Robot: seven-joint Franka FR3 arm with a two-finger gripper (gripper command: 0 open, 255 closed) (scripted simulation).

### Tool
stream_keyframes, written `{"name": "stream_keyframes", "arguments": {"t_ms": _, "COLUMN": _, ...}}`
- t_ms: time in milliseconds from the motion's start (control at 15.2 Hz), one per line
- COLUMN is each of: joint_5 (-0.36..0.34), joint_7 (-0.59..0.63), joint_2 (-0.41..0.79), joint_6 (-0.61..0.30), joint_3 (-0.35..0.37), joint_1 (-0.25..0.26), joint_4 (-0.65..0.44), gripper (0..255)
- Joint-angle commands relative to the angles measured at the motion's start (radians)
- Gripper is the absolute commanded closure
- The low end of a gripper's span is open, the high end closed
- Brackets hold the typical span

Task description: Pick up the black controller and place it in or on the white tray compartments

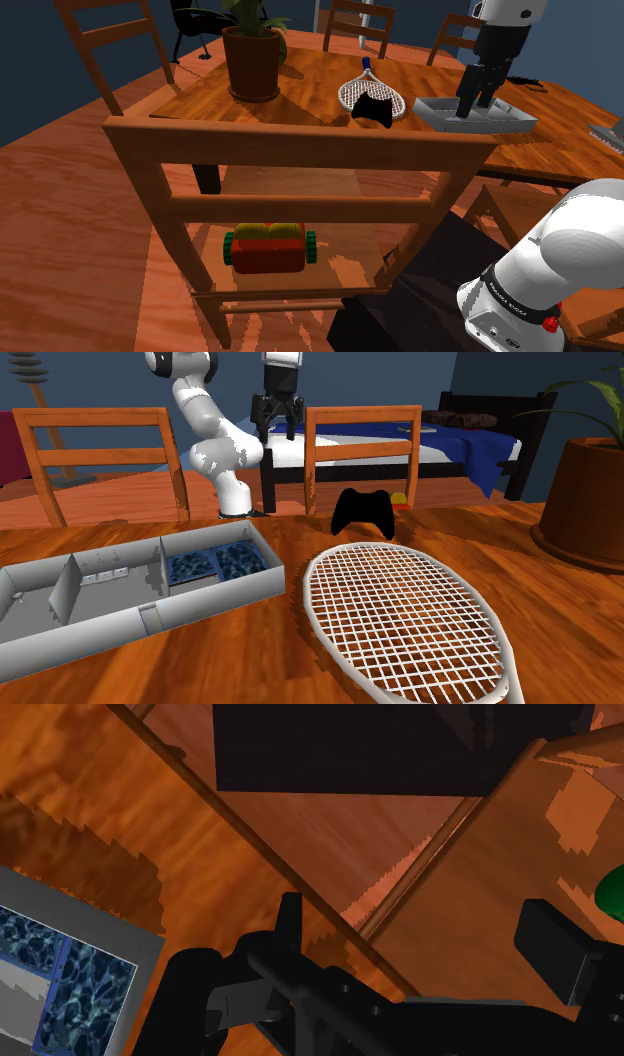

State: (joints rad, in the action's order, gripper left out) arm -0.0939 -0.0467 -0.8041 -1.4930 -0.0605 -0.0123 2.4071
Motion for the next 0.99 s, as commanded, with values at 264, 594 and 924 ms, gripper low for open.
{"name": "stream_keyframes", "arguments": {"t_ms": 264, "joint_5": 0.016, "joint_7": 0.024, "joint_2": 0.153, "joint_6": -0.096, "joint_3": 0.001, "joint_1": 0.005, "joint_4": -0.064, "gripper": 0}}
{"name": "stream_keyframes", "arguments": {"t_ms": 594, "joint_5": 0.035, "joint_7": 0.047, "joint_2": 0.347, "joint_6": -0.19, "joint_3": -0.001, "joint_1": 0.011, "joint_4": -0.173, "gripper": 0}}
{"name": "stream_keyframes", "arguments": {"t_ms": 924, "joint_5": 0.054, "joint_7": 0.064, "joint_2": 0.539, "joint_6": -0.252, "joint_3": -0.004, "joint_1": 0.015, "joint_4": -0.313, "gripper": 0}}
